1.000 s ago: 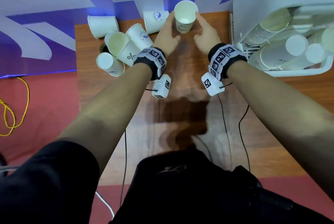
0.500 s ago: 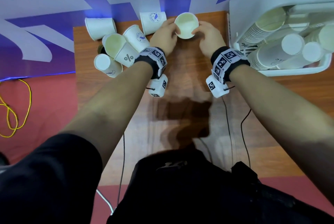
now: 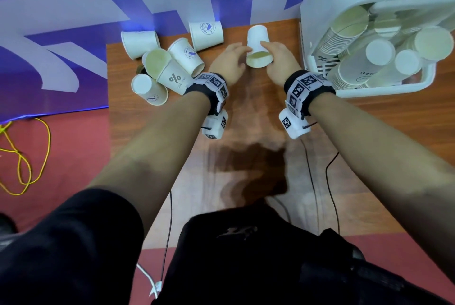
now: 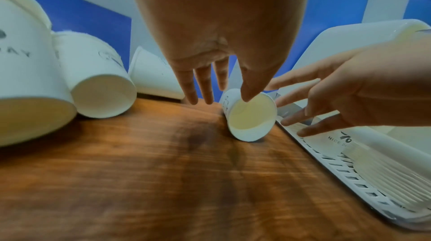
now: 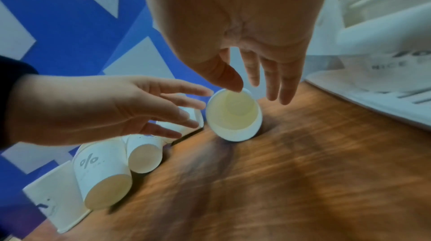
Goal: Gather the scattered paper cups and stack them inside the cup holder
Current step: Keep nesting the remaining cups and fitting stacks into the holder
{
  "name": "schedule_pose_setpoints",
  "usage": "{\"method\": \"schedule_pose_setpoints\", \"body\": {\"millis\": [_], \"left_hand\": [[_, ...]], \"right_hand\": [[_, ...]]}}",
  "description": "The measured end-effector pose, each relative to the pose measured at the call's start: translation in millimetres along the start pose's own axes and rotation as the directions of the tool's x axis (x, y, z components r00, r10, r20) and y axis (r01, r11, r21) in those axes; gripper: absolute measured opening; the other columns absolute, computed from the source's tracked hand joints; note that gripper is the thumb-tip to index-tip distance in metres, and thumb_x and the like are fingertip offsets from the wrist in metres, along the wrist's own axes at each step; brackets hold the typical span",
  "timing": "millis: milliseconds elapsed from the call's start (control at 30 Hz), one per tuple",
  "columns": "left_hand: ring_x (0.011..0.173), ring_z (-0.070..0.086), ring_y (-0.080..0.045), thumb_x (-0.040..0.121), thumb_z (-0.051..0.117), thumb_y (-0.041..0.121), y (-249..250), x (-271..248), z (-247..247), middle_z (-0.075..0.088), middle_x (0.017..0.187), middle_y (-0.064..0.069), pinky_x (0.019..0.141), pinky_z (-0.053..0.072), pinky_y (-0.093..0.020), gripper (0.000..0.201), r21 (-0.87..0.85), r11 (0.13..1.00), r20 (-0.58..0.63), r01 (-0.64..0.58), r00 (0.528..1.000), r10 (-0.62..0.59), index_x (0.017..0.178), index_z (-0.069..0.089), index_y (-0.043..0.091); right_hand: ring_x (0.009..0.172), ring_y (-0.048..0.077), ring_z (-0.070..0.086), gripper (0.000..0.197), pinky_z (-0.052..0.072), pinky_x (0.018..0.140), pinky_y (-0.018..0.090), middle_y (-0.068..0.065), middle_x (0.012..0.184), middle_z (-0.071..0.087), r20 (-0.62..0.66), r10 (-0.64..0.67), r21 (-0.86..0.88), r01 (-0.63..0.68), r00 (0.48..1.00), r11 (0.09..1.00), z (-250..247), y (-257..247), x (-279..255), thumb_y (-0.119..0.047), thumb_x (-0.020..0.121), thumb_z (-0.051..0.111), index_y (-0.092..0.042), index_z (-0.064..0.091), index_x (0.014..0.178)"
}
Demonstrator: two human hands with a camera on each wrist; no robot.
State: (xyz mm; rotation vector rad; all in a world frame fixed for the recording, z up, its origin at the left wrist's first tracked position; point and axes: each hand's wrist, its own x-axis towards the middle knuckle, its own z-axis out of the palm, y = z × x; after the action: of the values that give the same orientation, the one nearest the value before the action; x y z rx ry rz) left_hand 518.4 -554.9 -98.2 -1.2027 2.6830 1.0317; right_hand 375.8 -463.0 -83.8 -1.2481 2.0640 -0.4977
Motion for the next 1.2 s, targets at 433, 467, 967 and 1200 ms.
{"method": "schedule_pose_setpoints", "body": {"millis": [433, 467, 967, 1200], "left_hand": [[0.118, 0.056, -0.024, 0.075, 0.056, 0.020, 3.7, 14.1, 24.0, 0.050, 0.138, -0.004, 0.103, 0.044, -0.043, 0.080, -0.496, 0.851, 0.080, 0.169, 0.986, -0.149, 0.148, 0.026, 0.033], [0.118, 0.055, -0.023, 0.075, 0.055, 0.017, 2.2, 11.2, 22.7, 0.048, 0.138, -0.001, 0.103, 0.044, -0.042, 0.079, -0.510, 0.849, 0.056, 0.141, 0.990, -0.131, 0.147, 0.027, 0.033], [0.120, 0.052, -0.013, 0.095, 0.045, 0.029, 86.0, -67.0, -18.6, 0.050, 0.134, 0.007, 0.105, 0.043, -0.043, 0.044, -0.631, 0.767, -0.142, -0.113, 0.989, 0.029, 0.139, 0.044, 0.033], [0.114, 0.054, -0.012, 0.088, 0.058, 0.024, 153.2, -79.0, 7.2, 0.046, 0.137, 0.007, 0.097, 0.045, -0.024, 0.067, -0.558, 0.800, -0.119, -0.218, 0.976, 0.183, 0.149, 0.030, 0.025]], "right_hand": [[0.130, 0.023, 0.043, 0.056, 0.031, 0.109, 0.026, 0.012, 0.142, 0.045, -0.038, -0.019, 0.217, 0.026, 0.999, 0.976, -4.5, 6.2, 3.4, 0.004, 0.086, 0.044, -0.014, 0.045, 0.140], [0.129, 0.023, 0.044, 0.056, 0.033, 0.110, 0.028, 0.012, 0.140, 0.046, -0.069, -0.041, 0.239, 0.056, 0.997, 0.970, -4.3, 4.6, 1.1, 0.006, 0.084, 0.044, -0.012, 0.048, 0.137], [0.089, 0.012, 0.056, 0.010, 0.040, 0.075, 0.004, 0.011, 0.108, 0.063, -0.419, -0.075, 0.377, 0.249, 0.905, 0.892, -51.7, -9.6, -109.2, -0.007, 0.089, 0.056, -0.005, 0.064, 0.096], [0.095, 0.013, 0.056, 0.033, 0.049, 0.086, 0.026, 0.004, 0.117, 0.059, -0.428, 0.077, 0.458, 0.142, 0.900, 0.878, -88.7, 22.7, -162.2, -0.003, 0.085, 0.055, -0.010, 0.057, 0.117]]}}
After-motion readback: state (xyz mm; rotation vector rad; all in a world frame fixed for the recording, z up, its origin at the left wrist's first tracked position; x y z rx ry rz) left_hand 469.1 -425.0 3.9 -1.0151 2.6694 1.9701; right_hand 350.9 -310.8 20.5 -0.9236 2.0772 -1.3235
